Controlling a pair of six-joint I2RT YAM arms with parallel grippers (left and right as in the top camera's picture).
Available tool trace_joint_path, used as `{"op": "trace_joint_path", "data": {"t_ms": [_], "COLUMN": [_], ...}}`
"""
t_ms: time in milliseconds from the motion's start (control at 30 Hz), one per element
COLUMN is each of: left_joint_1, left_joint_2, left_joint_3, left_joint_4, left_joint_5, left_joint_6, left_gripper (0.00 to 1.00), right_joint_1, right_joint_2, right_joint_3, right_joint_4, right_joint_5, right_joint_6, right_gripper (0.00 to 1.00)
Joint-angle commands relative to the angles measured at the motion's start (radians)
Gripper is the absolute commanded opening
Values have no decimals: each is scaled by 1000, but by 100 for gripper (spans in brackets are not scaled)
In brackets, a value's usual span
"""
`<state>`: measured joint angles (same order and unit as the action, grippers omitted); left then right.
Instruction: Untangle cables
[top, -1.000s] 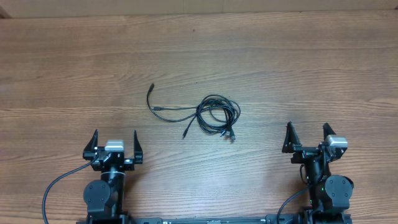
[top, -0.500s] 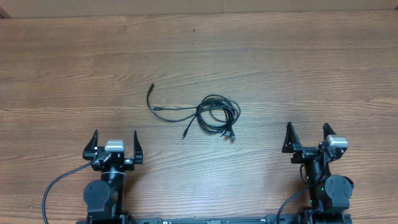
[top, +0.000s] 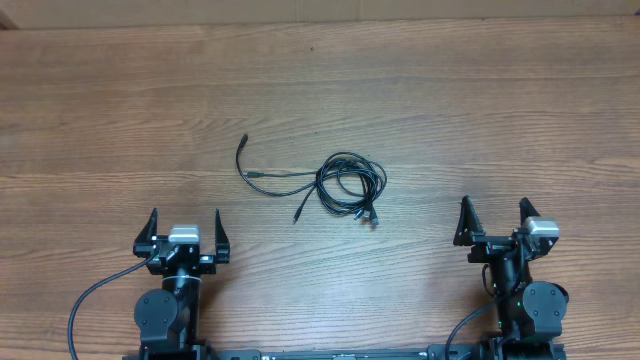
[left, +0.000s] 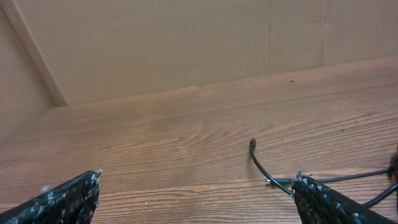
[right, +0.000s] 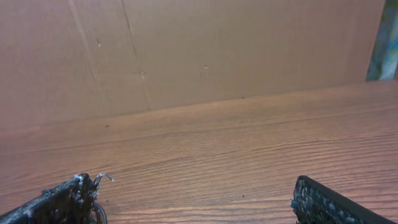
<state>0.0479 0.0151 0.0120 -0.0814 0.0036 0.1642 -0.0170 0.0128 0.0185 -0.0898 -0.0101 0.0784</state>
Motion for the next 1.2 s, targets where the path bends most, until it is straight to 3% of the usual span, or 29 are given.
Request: {"op": "trace_joint_path", "data": {"t_ms": [0,733,1167], "left_joint_1": [4,4,4], "left_joint_2": [-10,-10,-10], "left_joint_3": [-7,-7,-7], "left_joint_4": [4,4,4], "left_joint_5": [4,4,4], "left_joint_6": [-4,-4,-4], "left_gripper": [100,100,100], "right_joint_1": [4,4,5], "right_joint_2": [-10,-10,-10], "right_joint_3": [-10,-10,66], "right_joint_4": [6,7,117], "right_joint_5": [12,13,-82], "right_joint_6": [-2,-2,2], "right_gripper": [100,100,100]}}
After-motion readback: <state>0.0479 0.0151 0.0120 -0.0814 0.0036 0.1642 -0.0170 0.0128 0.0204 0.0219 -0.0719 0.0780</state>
